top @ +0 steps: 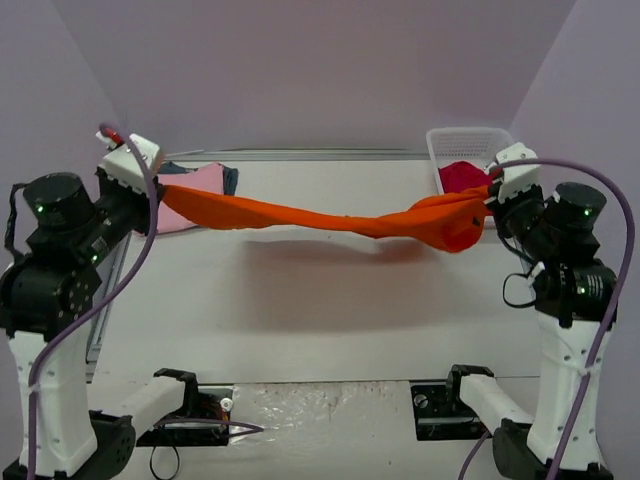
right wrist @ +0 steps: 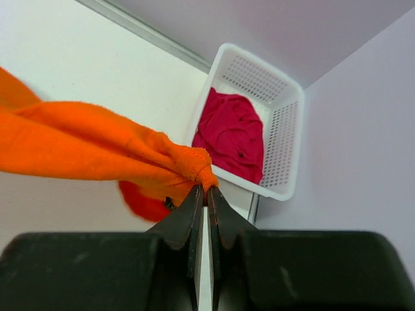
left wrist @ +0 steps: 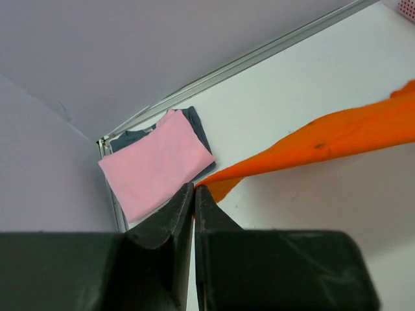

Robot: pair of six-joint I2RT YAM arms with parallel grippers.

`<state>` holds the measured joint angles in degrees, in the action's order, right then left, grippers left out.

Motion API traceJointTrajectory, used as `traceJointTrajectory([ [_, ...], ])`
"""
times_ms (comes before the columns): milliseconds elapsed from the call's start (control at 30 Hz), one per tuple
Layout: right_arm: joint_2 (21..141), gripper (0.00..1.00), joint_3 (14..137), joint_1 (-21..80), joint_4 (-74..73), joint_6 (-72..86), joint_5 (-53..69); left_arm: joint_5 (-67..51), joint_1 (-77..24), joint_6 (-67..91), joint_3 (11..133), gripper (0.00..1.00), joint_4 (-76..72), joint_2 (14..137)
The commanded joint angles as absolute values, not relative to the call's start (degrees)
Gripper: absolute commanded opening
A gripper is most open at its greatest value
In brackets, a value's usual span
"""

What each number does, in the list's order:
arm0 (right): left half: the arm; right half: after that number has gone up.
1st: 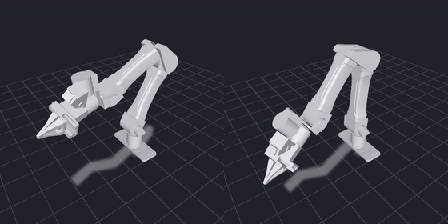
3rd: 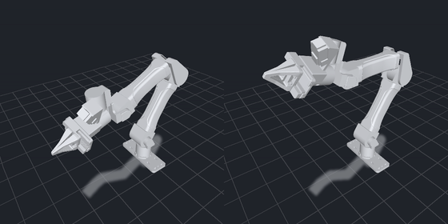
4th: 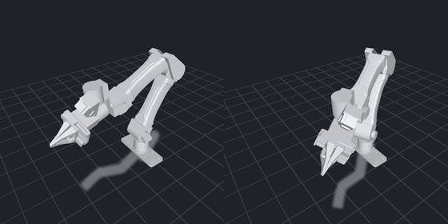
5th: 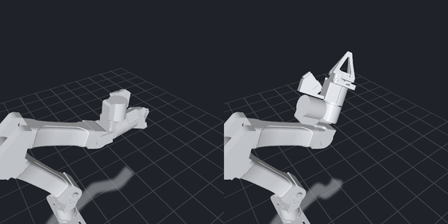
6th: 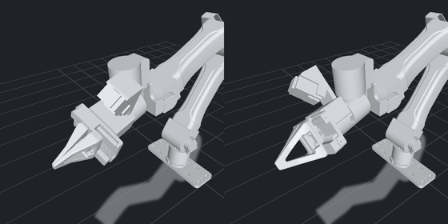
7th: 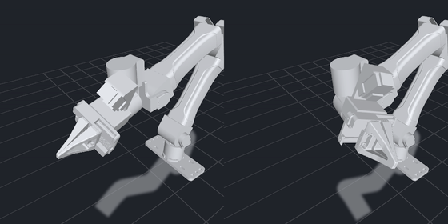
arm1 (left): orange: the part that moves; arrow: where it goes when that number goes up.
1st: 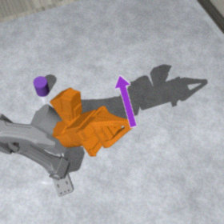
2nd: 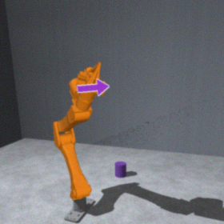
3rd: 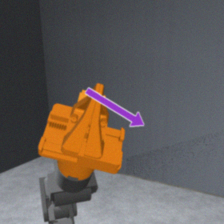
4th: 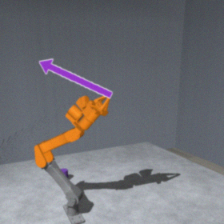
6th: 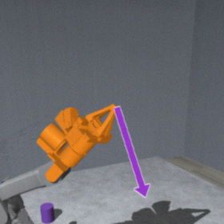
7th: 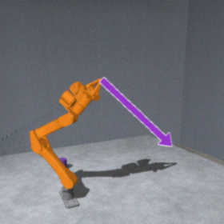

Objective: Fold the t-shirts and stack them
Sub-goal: Flatten out the tshirt

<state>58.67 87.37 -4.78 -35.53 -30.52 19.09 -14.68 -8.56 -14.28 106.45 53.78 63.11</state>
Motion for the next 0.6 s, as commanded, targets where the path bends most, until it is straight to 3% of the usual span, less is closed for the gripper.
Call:
traceJointTrajectory([
  [0,54.76,0.00,83.86,-4.75,-36.56,-31.90,18.37,-15.03,-7.47,-13.88,102.84,0.02,54.93,59.16],
  [33,54.32,0.04,82.98,-4.83,-36.91,-32.95,18.20,-15.29,-7.38,-14.23,100.40,0.02,54.93,58.37],
  [133,54.75,0.39,80.34,-4.75,-40.77,-37.60,19.07,-18.36,-7.38,-15.90,97.13,0.03,55.28,56.61],
  [167,55.02,0.44,79.81,-4.75,-42.52,-38.14,19.33,-19.41,-7.38,-16.17,95.20,0.03,55.72,56.34],
  [200,55.37,0.58,78.93,-4.83,-43.06,-38.49,20.03,-21.86,-7.38,-16.78,94.14,0.02,56.07,56.16],
  [300,56.07,0.73,77.70,-4.83,-44.03,-39.02,21.35,-25.65,-7.38,-17.05,89.92,0.02,56.51,55.72],
  [567,68.43,0.62,77.61,-4.48,-52.54,-44.19,34.17,-30.23,-7.65,-19.51,81.75,0.02,57.39,54.49],
])
